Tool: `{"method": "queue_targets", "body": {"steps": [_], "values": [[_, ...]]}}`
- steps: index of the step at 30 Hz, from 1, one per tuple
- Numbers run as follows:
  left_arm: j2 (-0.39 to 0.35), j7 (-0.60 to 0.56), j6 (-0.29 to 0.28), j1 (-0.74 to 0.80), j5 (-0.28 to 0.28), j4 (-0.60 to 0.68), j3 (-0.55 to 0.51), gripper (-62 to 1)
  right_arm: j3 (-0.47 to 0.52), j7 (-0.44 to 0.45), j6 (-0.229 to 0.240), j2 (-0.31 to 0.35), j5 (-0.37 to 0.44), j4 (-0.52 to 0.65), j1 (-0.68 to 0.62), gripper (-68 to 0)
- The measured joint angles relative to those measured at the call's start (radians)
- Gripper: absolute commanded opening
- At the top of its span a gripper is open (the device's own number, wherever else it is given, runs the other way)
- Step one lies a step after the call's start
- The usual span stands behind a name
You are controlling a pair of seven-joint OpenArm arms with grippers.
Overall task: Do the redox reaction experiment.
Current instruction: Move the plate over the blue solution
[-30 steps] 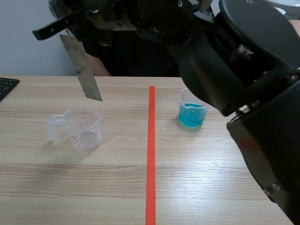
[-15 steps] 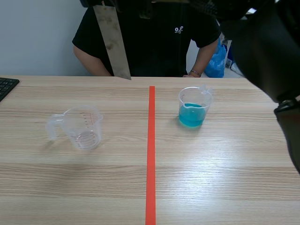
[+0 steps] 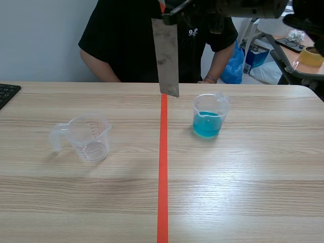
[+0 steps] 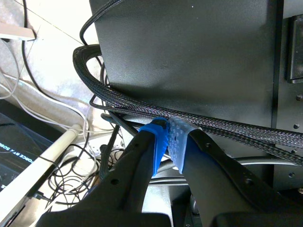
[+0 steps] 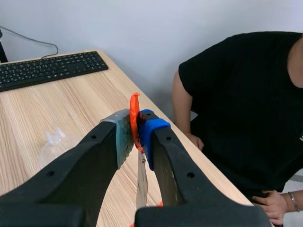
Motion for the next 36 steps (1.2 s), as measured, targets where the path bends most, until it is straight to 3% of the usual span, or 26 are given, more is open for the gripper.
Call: {"method": "queue_targets", "body": {"steps": [5,12,18,21,23,28,30,33,36], "values": [[0.000,0.000,0.000,0.000,0.000,0.000,0.000,-56.7,0.003,0.068,0.000,0.141,0.091,0.000,0.000,-66.9],[0.000,0.000,0.000,0.000,0.000,0.000,0.000,-56.7,0.003,0.196,0.003,0.345,0.152,0.000,0.000,-66.9],[0.000,0.000,0.000,0.000,0.000,0.000,0.000,-56.7,0.003,0.277,0.010,0.448,0.170,-0.010,0.000,-66.9],[0.000,0.000,0.000,0.000,0.000,0.000,0.000,-56.7,0.003,0.298,0.020,0.463,0.170,-0.045,0.000,-66.9],[0.000,0.000,0.000,0.000,0.000,0.000,0.000,-56.7,0.003,0.323,0.060,0.464,0.170,-0.083,0.001,-66.9],[0.000,0.000,0.000,0.000,0.000,0.000,0.000,-56.7,0.003,0.350,0.098,0.455,0.169,-0.169,0.000,-66.9],[0.000,0.000,0.000,0.000,0.000,0.000,0.000,-56.7,0.003,0.364,0.103,0.444,0.169,-0.191,0.001,-66.9],[0.000,0.000,0.000,0.000,0.000,0.000,0.000,-56.7,0.003,0.365,0.152,0.412,0.169,-0.221,0.002,-66.9],[0.000,0.000,0.000,0.000,0.000,0.000,0.000,-56.7,0.003,0.354,0.159,0.363,0.166,-0.253,0.006,-66.9]]}}
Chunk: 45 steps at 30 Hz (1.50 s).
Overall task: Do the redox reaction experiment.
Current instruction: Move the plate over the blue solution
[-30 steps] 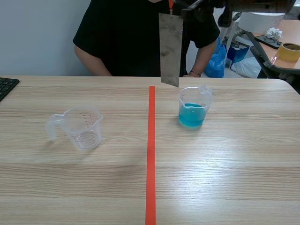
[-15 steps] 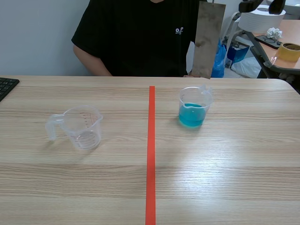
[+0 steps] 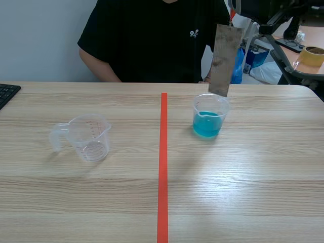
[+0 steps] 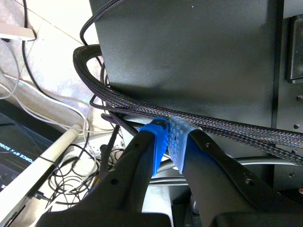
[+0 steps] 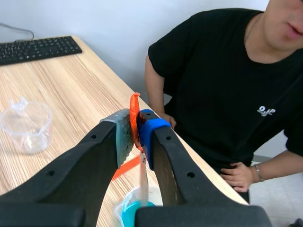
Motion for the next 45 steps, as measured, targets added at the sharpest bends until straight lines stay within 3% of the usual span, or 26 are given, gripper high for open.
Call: {"method": "queue_targets", "body": {"steps": [18,45], "values": [[0.000,0.000,0.000,0.000,0.000,0.000,0.000,-56.7,0.000,-0.010,0.051,-0.206,-0.167,-0.236,0.074,-66.9],[0.000,0.000,0.000,0.000,0.000,0.000,0.000,-56.7,0.000,-0.010,0.058,-0.212,-0.178,-0.241,0.074,-66.9]]}}
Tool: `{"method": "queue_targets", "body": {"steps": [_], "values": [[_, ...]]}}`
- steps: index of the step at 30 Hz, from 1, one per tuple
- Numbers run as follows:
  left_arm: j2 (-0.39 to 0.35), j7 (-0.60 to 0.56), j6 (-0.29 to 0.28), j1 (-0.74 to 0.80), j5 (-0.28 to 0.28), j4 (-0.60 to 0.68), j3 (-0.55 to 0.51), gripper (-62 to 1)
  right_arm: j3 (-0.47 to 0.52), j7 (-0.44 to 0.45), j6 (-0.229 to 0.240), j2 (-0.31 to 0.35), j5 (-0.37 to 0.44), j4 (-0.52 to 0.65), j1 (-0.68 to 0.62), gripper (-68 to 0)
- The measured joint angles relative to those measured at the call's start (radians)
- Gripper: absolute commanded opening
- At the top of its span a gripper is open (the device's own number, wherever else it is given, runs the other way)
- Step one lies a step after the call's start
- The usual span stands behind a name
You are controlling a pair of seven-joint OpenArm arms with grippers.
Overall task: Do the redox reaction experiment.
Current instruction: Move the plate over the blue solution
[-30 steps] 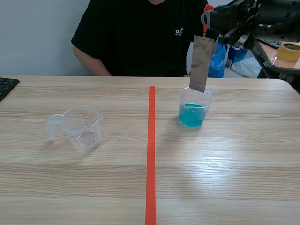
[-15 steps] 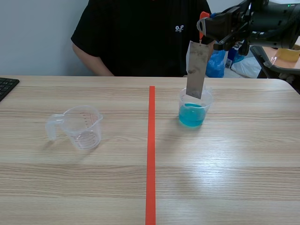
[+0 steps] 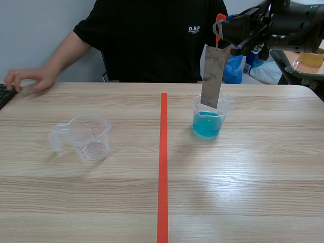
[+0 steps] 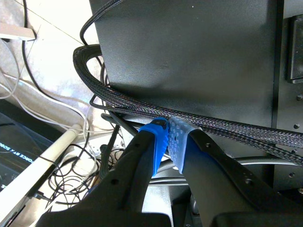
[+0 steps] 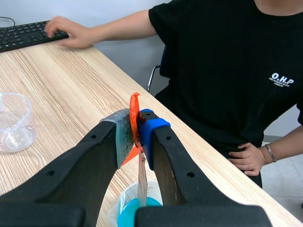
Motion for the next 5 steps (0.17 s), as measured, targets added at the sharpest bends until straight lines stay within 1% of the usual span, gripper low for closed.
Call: {"method": "queue_targets", "body": {"steps": [5], "values": [[0.000,0.000,0.000,0.000,0.000,0.000,0.000,-56.7,0.000,0.000,0.000,0.000,0.000,0.000,0.000,-66.9]]}}
